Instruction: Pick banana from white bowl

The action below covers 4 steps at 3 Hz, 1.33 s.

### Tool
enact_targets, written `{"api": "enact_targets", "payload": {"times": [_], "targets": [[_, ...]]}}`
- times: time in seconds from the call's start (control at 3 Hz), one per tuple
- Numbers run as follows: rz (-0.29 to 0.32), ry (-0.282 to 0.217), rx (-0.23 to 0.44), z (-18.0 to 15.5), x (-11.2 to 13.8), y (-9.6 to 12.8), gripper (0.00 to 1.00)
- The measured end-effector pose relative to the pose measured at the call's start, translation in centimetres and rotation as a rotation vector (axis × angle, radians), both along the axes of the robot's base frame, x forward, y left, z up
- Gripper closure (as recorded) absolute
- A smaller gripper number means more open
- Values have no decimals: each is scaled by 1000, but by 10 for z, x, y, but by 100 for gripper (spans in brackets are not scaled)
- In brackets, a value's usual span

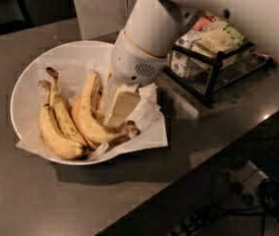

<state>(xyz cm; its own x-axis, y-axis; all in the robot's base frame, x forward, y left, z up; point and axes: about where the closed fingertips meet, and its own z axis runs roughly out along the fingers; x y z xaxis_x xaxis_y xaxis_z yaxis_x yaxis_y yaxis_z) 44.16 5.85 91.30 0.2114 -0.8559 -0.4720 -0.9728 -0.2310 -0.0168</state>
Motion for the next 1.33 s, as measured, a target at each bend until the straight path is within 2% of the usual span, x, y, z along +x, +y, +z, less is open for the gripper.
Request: {"api": "enact_targets", "payload": {"times": [0.33, 0.67, 1.0, 1.33], "targets": [[-4, 6, 3, -3, 4, 0, 35], [-12, 28, 10, -11, 11, -2, 15], [-20, 52, 19, -20, 18, -6, 20], [-39, 66, 27, -26, 24, -11, 20]]}}
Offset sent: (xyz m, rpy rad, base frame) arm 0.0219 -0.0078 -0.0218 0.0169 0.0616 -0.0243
